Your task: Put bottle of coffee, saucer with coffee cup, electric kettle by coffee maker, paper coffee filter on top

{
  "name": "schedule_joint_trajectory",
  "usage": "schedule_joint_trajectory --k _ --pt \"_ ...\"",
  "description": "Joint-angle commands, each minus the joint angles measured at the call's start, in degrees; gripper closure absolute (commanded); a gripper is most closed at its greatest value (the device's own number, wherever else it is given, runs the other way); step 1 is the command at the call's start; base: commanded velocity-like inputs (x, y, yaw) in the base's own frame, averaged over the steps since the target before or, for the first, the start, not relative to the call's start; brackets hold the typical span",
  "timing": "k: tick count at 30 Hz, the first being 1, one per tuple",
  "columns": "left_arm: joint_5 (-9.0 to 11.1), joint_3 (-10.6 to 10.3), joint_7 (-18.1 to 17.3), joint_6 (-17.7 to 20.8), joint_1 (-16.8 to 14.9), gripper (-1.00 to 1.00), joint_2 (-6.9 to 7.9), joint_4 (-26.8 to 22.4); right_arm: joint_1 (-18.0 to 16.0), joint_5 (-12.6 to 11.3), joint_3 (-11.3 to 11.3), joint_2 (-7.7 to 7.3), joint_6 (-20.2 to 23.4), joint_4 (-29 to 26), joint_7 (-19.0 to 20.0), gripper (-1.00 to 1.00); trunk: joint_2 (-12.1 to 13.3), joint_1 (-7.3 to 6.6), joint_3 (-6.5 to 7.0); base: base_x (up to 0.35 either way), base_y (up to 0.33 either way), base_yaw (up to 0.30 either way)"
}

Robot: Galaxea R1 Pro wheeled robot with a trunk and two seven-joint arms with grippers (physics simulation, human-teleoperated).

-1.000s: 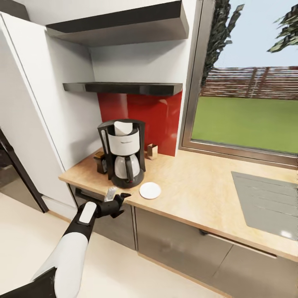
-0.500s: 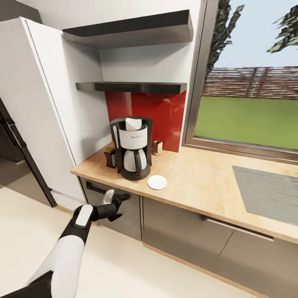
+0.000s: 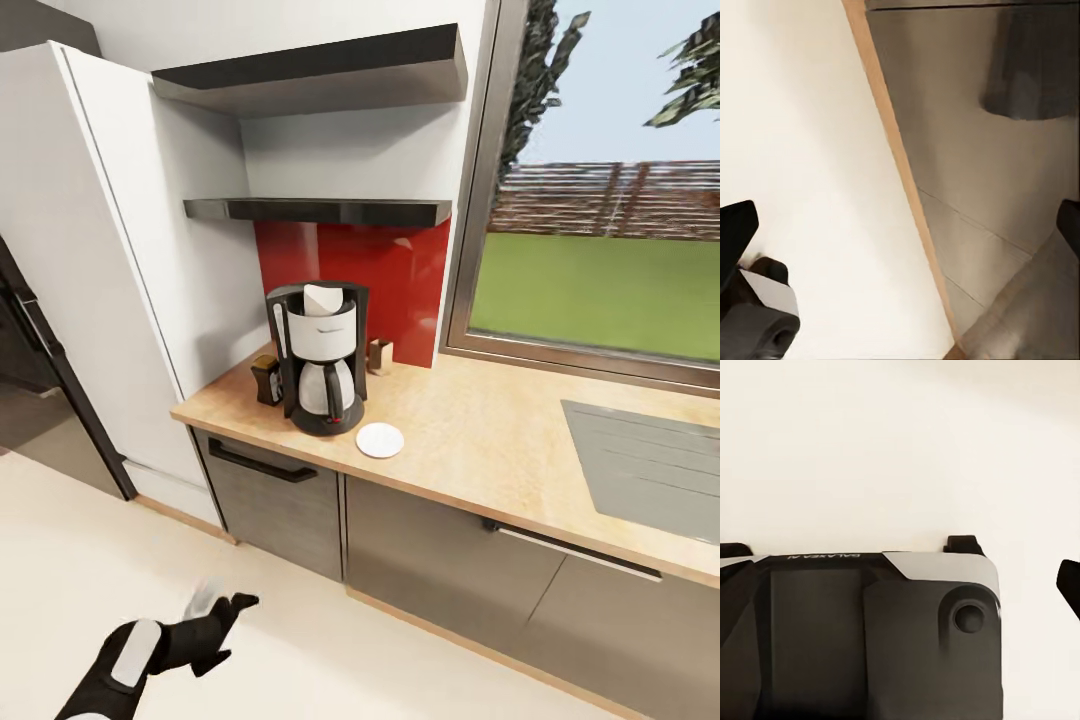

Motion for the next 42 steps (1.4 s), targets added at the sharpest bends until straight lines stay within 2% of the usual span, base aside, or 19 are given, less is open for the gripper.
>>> schedule_joint_trajectory --k 1,4,7,8,9,10,13,14,15,17,19,21,23,24,25,26,33,38,42 --pt "-0.4 -0.3 -0.5 -1.4 2.1 -1.0 0.4 0.0 0.0 -0.5 0.5 0.0 0.2 -0.1 -0.1 -1.0 -0.1 0.04 -0.1 0.0 0.0 0.0" --pt "-2.0 -1.9 -0.5 -6.8 7.5 -1.0 1.68 0.0 0.0 -0.5 0.5 0.0 0.2 -0.1 -0.1 -1.0 -0.1 0.04 -0.1 0.0 0.0 0.0" --pt "-4.3 -2.8 -0.6 -9.3 11.7 -1.0 2.66 0.1 0.0 -0.5 0.5 0.0 0.2 -0.1 -0.1 -1.0 -0.1 0.04 -0.1 0.0 0.0 0.0" --pt "-6.4 -3.2 -0.6 -10.2 13.4 -1.0 3.2 0.1 0.0 -0.5 0.5 0.0 0.2 -0.1 -0.1 -1.0 -0.1 0.04 -0.1 0.0 0.0 0.0" --pt "-7.3 -3.4 -0.5 -10.7 13.9 -1.0 3.4 0.1 0.0 -0.4 0.5 0.0 0.2 -0.1 -0.1 -1.0 -0.1 0.04 -0.1 0.0 0.0 0.0" --pt "-9.3 -3.6 -0.5 -12.0 14.9 -1.0 3.8 0.1 0.0 -0.4 0.5 0.0 0.2 -0.1 -0.1 -1.0 -0.1 0.04 -0.1 0.0 0.0 0.0" --pt "-16.9 -3.9 -0.4 -20.0 17.8 -1.0 4.51 1.4 0.0 -0.5 0.5 -0.06 0.2 -0.1 -0.1 -1.0 -0.1 0.04 -0.1 0.0 0.0 0.0" --pt "-18.3 -3.9 -0.4 -21.8 18.2 -1.0 4.57 1.9 0.0 -0.5 0.5 -0.09 0.2 -0.1 -0.1 -1.0 -0.1 0.04 -0.1 0.0 0.0 0.0" --pt "-27.6 -4.0 -0.4 -33.5 19.8 -1.0 4.63 7.4 0.0 -0.6 0.5 -0.26 0.2 -0.1 -0.1 -1.0 -0.1 0.04 -0.1 0.0 0.0 0.0" --pt "-35.3 -4.1 -0.3 -40.8 20.2 -1.0 4.54 13.1 0.0 -0.6 0.5 -0.32 0.1 -0.1 -0.2 -1.0 -0.1 0.04 -0.1 0.0 0.0 0.0" --pt "-43.7 -4.1 -0.2 -47.6 20.4 -1.0 4.44 18.7 0.0 -0.7 0.5 -0.37 -0.3 -0.1 -0.2 -1.0 -0.1 0.04 -0.1 0.0 0.0 0.0" --pt "-51.5 -4.1 -0.1 -53.3 20.4 -1.0 4.31 22.7 0.0 -0.6 0.4 -0.42 -0.6 -0.1 -0.4 -1.0 -0.1 0.04 -0.1 0.0 0.0 0.0" --pt "-57.0 -3.9 0.1 -56.9 20.4 -1.0 4.21 25.0 0.0 -0.6 0.4 -0.54 -0.7 -0.1 -0.4 -1.0 -0.1 0.04 -0.1 0.0 0.0 0.0" --pt "-58.6 -3.7 0.1 -57.9 20.5 -1.0 4.18 25.6 0.0 -0.6 0.4 -0.6 -0.8 -0.1 -0.5 -1.0 -0.1 0.04 -0.1 0.0 0.0 0.0" --pt "-59.1 -3.7 0.2 -58.3 20.5 -1.0 4.17 25.9 0.0 -0.6 0.4 -0.62 -0.8 -0.1 -0.5 -1.0 -0.1 0.04 -0.1 0.0 0.0 0.0" --pt "-60.7 -3.4 0.2 -59.2 20.5 -1.0 4.32 26.5 0.0 -0.6 0.4 -0.68 -0.8 -0.1 -0.4 -1.0 -0.1 0.04 -0.1 0.0 0.0 0.0" --pt "-61.4 -3.3 0.3 -59.6 20.5 -1.0 4.37 26.8 0.0 -0.6 0.4 -1.01 -0.8 -0.1 -0.5 -1.0 -0.1 0.04 -0.1 0.0 0.0 0.0" --pt "-61.4 -3.3 0.3 -59.4 20.5 -1.0 4.47 26.8 0.0 -0.5 0.5 -2.4 -0.8 -0.1 -0.4 -1.0 -0.1 0.04 -0.1 0.0 0.0 -0.061" --pt "-61.5 -3.3 0.3 -59.3 20.5 -1.0 4.56 26.9 0.2 -0.4 0.5 -4.31 -0.8 0.0 -0.4 -1.0 -0.1 0.04 -0.1 0.0 0.0 -0.231"
